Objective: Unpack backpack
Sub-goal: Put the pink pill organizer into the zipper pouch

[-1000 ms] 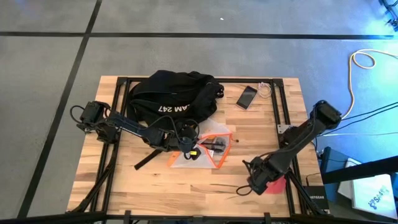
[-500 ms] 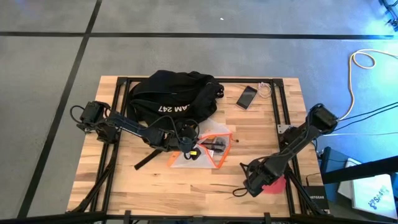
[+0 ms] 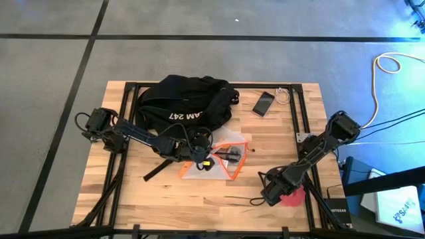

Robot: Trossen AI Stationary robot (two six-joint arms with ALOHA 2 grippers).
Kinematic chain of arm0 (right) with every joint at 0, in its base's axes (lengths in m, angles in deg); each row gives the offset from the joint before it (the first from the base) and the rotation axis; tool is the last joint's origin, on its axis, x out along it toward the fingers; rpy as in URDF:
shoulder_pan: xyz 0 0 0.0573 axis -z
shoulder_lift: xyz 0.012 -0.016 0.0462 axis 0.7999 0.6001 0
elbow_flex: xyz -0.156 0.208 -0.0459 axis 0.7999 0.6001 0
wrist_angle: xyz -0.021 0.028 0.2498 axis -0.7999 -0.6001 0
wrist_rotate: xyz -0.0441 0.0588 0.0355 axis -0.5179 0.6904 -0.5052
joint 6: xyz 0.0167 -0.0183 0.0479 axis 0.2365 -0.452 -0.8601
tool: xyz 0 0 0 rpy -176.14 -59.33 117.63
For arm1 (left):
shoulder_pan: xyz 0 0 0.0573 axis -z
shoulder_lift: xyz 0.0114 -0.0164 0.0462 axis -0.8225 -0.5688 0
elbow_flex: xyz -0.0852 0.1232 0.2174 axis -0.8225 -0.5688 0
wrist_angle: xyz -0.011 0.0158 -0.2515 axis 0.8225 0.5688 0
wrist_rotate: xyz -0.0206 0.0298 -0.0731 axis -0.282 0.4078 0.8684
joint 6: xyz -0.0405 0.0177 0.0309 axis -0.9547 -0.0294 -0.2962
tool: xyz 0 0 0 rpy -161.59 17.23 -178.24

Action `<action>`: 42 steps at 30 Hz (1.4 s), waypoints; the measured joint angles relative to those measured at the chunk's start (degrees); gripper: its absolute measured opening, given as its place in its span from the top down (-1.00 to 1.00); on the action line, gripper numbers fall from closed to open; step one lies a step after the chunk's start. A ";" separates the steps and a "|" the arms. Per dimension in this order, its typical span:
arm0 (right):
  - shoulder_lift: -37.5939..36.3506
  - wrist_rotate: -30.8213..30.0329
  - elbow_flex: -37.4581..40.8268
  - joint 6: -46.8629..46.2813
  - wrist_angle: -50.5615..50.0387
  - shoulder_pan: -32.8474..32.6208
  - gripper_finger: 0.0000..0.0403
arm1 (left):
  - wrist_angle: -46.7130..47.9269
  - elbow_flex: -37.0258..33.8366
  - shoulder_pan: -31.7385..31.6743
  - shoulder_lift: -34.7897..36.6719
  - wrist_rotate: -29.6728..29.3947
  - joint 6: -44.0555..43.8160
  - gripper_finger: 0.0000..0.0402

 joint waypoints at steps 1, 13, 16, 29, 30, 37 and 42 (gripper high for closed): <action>0.00 -0.22 0.11 0.99 2.24 0.00 -0.38 | 0.00 0.00 0.01 0.00 0.00 0.00 1.00; -0.06 -5.06 0.26 16.75 6.42 0.02 -0.38 | 0.02 0.00 0.02 0.00 0.00 0.00 1.00; -0.14 -6.70 0.22 19.85 6.04 -0.02 -0.38 | 0.01 0.00 0.01 0.00 0.00 0.00 1.00; -0.19 -10.17 0.11 25.63 1.25 0.09 0.00 | 0.02 0.00 0.02 0.00 -0.26 0.00 1.00; -0.19 -10.17 0.11 25.61 1.09 0.13 0.05 | 0.01 0.00 0.02 0.00 -0.52 0.00 1.00; -0.13 -9.67 -0.18 27.78 -0.08 3.13 0.02 | 0.02 0.00 0.02 0.00 -0.83 0.00 1.00; 0.09 -12.03 -2.60 33.50 0.87 5.75 0.04 | 0.02 0.00 0.02 0.00 -0.85 0.00 1.00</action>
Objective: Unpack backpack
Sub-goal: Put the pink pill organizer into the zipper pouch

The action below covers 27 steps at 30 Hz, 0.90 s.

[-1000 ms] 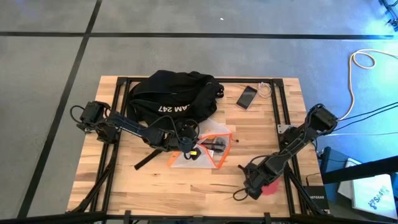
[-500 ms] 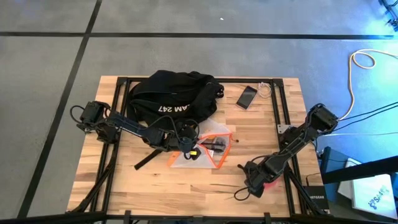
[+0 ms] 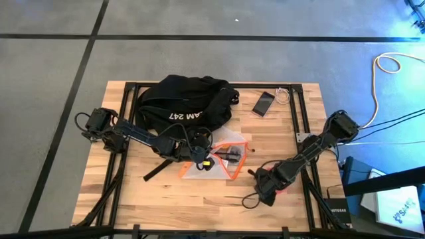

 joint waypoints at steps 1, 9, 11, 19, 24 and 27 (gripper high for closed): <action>0.00 -0.46 -0.44 0.96 -0.02 0.49 0.06 | 0.00 0.00 0.00 0.00 0.00 0.00 1.00; 0.00 -9.13 -4.35 12.11 0.75 4.50 0.09 | 0.00 0.00 0.00 0.00 -0.01 0.00 1.00; 0.00 -10.41 -5.52 15.11 0.87 5.76 0.10 | 0.00 0.00 0.00 0.00 -0.01 0.00 1.00; -0.02 -9.20 -11.35 27.04 0.28 11.96 0.10 | 0.00 0.00 0.00 0.00 -0.01 0.00 1.00; -0.04 -8.76 -14.51 35.10 0.32 15.64 0.10 | 0.00 0.00 0.00 0.00 -0.01 0.00 1.00; -0.04 -8.50 -15.19 41.47 0.36 17.73 0.10 | 0.00 0.00 0.00 0.00 -0.01 0.00 1.00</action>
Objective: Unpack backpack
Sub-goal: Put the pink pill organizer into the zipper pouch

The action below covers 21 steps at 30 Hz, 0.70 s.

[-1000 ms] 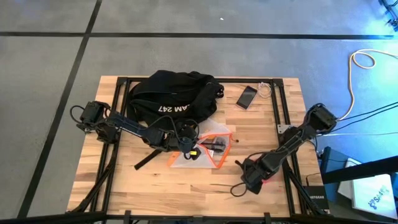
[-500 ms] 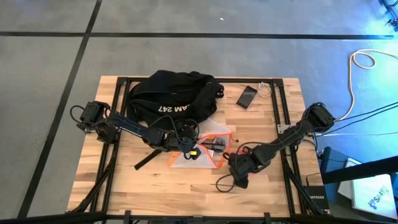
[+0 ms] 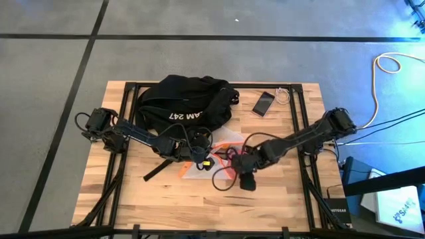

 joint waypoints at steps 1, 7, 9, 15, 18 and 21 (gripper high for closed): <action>-0.02 0.14 -0.04 1.92 0.15 0.77 0.10 | 0.00 0.00 0.00 0.00 0.00 0.00 1.00; 1.82 0.93 -0.08 13.60 1.44 5.42 0.10 | 0.02 0.00 0.02 0.00 -0.02 0.00 1.00; 3.15 1.20 -0.08 17.74 3.03 6.46 0.10 | 0.02 0.02 0.02 0.00 0.00 0.00 1.00; 7.10 -1.63 -0.13 24.20 4.56 8.54 0.10 | 0.13 0.02 0.02 0.00 -0.02 0.00 1.00; 8.01 -6.79 -0.05 29.58 3.86 8.63 0.10 | 0.00 0.02 0.02 0.00 -0.02 0.00 1.00; 7.91 -7.60 -0.04 31.88 4.45 8.52 0.10 | 0.02 0.02 0.02 0.00 -0.02 0.00 1.00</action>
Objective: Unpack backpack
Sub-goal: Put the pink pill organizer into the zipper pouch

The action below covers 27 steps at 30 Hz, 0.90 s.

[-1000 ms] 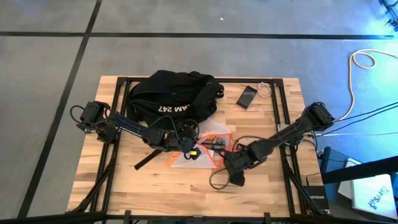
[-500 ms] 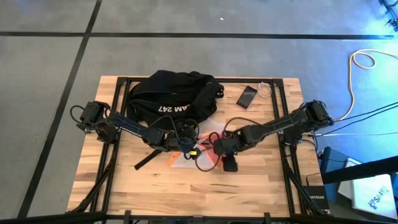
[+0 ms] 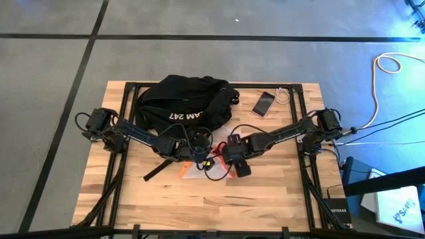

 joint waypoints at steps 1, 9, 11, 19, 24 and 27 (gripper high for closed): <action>0.00 -0.05 0.00 0.00 0.37 -0.03 0.10 | 0.00 0.00 0.00 0.00 0.00 0.00 1.00; 0.00 2.10 -0.02 -6.17 4.53 -0.02 0.09 | -0.02 0.00 0.00 0.00 0.02 0.00 1.00; 0.00 1.48 -0.02 -7.75 4.36 0.10 0.04 | -0.01 0.00 0.00 0.00 0.02 0.00 1.00; -0.13 -0.52 -0.02 -8.93 4.39 0.44 -0.50 | -0.02 0.00 -0.02 0.00 0.00 0.00 1.00; -1.45 1.71 -1.91 -9.61 1.83 -0.33 -0.71 | -0.02 0.00 -0.02 0.00 0.00 0.00 1.00; -1.77 -0.31 -5.18 -12.19 -2.90 -1.60 -0.70 | 0.00 0.00 -0.02 0.00 0.02 0.00 1.00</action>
